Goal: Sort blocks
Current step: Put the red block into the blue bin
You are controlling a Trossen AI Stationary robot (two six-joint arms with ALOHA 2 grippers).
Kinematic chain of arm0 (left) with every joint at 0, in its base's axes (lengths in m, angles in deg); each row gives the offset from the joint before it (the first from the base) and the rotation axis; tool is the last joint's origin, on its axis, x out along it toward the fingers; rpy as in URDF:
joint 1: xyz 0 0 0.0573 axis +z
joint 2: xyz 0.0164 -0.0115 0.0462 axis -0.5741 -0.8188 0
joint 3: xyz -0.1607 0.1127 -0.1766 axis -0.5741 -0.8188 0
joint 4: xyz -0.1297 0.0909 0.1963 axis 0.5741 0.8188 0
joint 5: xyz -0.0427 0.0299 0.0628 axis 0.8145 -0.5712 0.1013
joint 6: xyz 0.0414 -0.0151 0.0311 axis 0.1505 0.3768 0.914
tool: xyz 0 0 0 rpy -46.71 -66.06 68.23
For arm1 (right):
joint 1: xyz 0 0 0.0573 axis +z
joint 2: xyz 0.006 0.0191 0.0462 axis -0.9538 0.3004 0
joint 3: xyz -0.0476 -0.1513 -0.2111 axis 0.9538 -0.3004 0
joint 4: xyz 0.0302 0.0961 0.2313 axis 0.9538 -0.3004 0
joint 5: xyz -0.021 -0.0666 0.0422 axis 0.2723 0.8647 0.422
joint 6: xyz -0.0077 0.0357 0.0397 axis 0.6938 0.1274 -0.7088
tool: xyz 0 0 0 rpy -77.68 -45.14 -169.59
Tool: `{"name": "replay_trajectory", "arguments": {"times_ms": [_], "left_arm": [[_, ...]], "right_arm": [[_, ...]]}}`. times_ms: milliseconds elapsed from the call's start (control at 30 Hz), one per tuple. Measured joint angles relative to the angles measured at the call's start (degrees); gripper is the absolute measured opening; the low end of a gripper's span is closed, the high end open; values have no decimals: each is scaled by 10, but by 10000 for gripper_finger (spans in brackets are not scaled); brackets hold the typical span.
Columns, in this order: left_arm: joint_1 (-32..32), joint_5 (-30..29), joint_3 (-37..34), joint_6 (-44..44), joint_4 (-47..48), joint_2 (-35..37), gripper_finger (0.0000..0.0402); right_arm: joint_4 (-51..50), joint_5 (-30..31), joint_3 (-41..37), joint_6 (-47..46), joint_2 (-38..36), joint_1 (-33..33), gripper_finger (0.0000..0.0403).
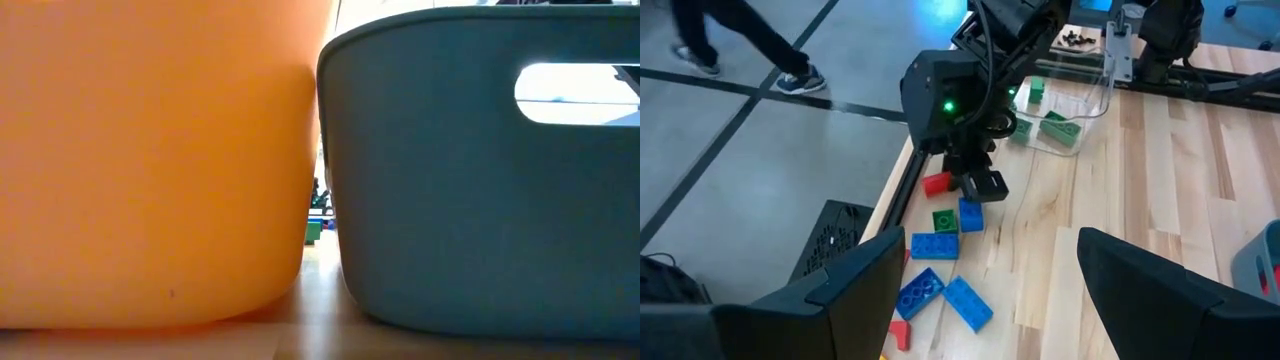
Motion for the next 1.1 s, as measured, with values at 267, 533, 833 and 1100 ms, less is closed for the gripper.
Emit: {"name": "replay_trajectory", "arguments": {"times_ms": [267,533,833,1100], "left_arm": [[0,18,0,0,9,0,293],[0,19,-5,74,57,-2,293],[-4,147,-128,-8,-16,-2,293],[-18,171,-251,-160,-272,40,293]], "right_arm": [[-68,-4,20,11,-11,22,83],[-105,-2,21,24,-74,51,83],[-37,4,0,23,-192,130,83],[96,90,-78,-14,-279,240,82]]}}
